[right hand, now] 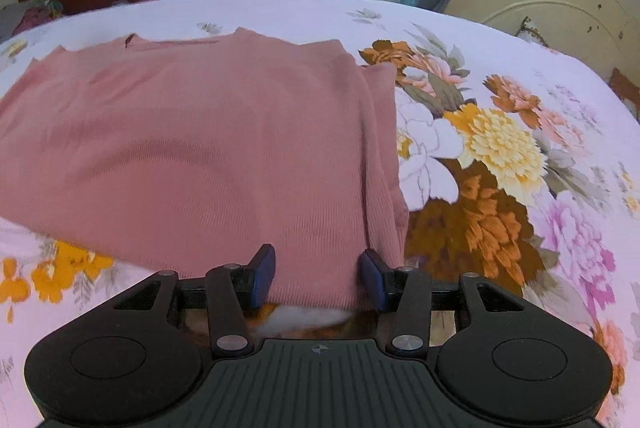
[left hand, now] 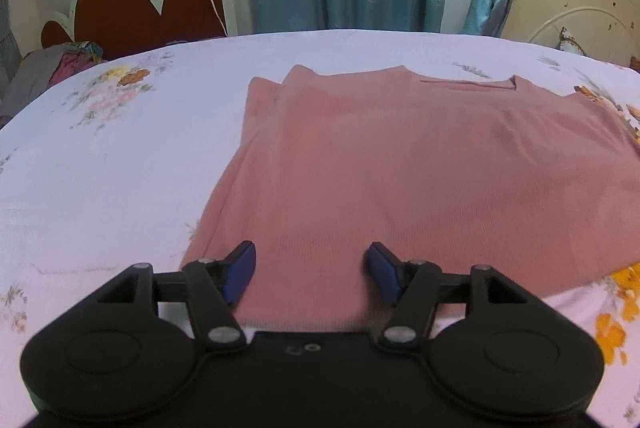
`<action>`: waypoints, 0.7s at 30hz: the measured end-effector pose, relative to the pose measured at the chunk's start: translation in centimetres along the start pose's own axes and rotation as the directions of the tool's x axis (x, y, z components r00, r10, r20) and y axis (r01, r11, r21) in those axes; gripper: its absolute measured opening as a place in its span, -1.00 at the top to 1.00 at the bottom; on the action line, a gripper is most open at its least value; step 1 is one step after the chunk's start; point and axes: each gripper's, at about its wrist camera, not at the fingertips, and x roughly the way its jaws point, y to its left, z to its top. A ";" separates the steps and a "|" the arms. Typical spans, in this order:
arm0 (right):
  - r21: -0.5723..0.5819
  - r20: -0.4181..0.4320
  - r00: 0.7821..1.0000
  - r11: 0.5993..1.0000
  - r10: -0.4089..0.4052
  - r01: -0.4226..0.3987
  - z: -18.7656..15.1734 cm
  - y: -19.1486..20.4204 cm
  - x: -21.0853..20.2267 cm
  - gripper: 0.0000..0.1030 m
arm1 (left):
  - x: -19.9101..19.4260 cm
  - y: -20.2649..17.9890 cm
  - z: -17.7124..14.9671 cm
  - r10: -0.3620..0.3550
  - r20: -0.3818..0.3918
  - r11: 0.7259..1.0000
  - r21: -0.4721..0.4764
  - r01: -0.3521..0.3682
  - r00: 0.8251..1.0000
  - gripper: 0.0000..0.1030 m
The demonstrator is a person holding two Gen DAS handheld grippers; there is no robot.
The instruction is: Fold small clothes
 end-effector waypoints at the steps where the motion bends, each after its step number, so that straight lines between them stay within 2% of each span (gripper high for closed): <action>1: 0.010 -0.008 1.000 1.000 -0.005 0.005 0.2 0.1 0.1 0.10 | -0.1 -0.1 -0.1 -0.006 -0.005 1.000 0.006 0.006 1.000 -0.29; 3: 0.023 -0.030 0.999 1.000 -0.018 0.019 0.7 0.3 0.2 0.07 | 0.0 -0.1 -0.2 -0.011 -0.017 1.000 0.005 0.011 1.000 -0.34; 7: 0.053 -0.055 0.998 0.998 -0.038 0.041 1.2 0.5 0.1 0.06 | 0.4 0.6 0.0 -0.019 -0.048 0.998 -0.055 0.016 0.999 -0.38; 9: 0.075 -0.033 0.998 0.996 -0.047 0.049 1.5 0.5 -0.8 0.06 | 0.0 0.4 0.2 -0.011 -0.056 0.998 -0.059 0.008 0.998 -0.35; 11: 0.116 0.051 0.999 0.993 -0.012 0.006 1.6 0.8 -2.6 0.06 | -0.8 0.3 0.4 -0.013 -0.046 0.997 -0.073 0.009 0.999 -0.35; 13: 0.098 0.100 0.994 0.994 0.034 -0.044 1.9 2.1 -3.5 0.06 | -1.5 0.0 0.7 -0.008 -0.017 0.997 -0.080 0.007 1.000 -0.36; 17: 0.028 0.139 0.982 0.990 0.132 -0.137 3.2 4.9 -3.7 0.06 | -1.2 -1.1 2.0 0.016 0.022 0.998 -0.064 -0.015 1.000 -0.36; 21: -0.041 0.144 0.967 0.977 0.211 -0.207 4.6 7.2 -2.6 0.06 | 0.5 -1.2 3.2 0.060 0.007 0.994 -0.092 -0.059 0.998 -0.38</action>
